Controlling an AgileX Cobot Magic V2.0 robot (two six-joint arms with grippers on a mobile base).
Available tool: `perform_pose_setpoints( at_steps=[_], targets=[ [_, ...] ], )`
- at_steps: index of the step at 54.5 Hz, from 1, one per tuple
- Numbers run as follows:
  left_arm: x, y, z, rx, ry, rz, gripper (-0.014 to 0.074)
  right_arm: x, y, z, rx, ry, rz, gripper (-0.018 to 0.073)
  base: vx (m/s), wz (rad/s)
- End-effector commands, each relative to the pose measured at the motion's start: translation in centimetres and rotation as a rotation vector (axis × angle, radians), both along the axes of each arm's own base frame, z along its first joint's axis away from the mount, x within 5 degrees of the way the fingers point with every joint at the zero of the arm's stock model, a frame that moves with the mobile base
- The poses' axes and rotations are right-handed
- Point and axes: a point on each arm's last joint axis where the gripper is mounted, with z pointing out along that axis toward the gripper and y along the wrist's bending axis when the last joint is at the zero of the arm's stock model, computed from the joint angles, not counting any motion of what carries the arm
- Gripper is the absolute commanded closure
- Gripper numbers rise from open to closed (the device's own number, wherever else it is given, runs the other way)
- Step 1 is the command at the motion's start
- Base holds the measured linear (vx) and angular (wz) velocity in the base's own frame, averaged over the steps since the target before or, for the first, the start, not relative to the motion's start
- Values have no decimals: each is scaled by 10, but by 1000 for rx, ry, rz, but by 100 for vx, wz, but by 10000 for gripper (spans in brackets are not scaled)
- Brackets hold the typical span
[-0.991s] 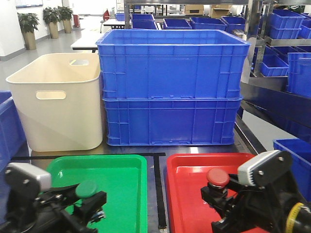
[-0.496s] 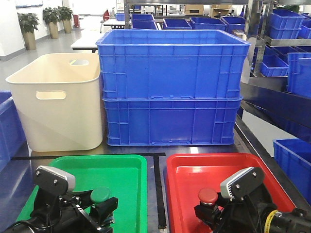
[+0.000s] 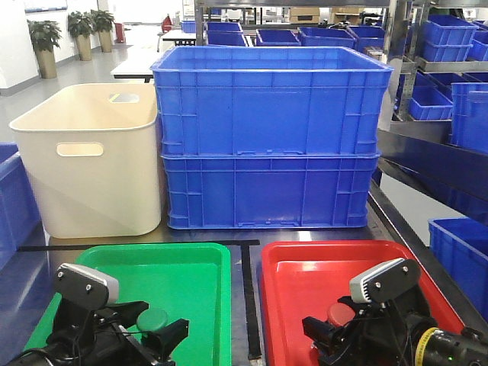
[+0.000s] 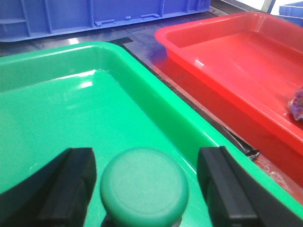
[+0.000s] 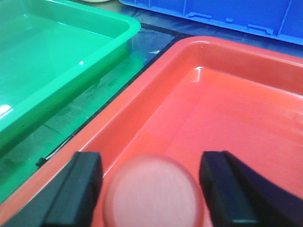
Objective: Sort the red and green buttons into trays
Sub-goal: 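Lower the green button into the green tray and the red into the red tray, then open both grippers to release the buttons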
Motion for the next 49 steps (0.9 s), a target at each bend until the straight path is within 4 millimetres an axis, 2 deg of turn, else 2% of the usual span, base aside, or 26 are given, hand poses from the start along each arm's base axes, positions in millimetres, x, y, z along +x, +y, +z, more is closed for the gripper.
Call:
perform_pose_setpoints(
  at_steps=[1,7,15,23,28,32,37,43,47,49],
  targets=[
    [2,-3,30,-101,-129,-14,3,2,3,30,82,-123,29,5,0,0],
    [-2,-2,40,-108,-162,-16,6,0,3,41,105,-162,28,6,0,0],
    [-12,4,61,-83,-245,-22,6,-7,1,68,141,-248,24,6,0,0],
    [-27,13,83,-65,-291,-4,6,-24,-2,96,157,-342,25,17,0,0],
    [-39,22,94,-38,-279,27,10,-39,-6,113,139,-404,30,65,0,0],
    [-51,31,102,-9,-257,57,36,-53,-10,126,108,-441,23,148,0,0],
    [-67,46,104,39,-153,133,130,-75,-16,138,86,-460,13,331,0,0],
    [-93,64,102,26,65,237,365,-108,-25,140,26,-478,1,569,0,0],
    [-111,72,100,12,177,256,572,-133,-30,134,19,-486,4,575,0,0],
    [-118,74,99,24,196,247,605,-143,-31,131,23,-485,8,575,0,0]
  ],
)
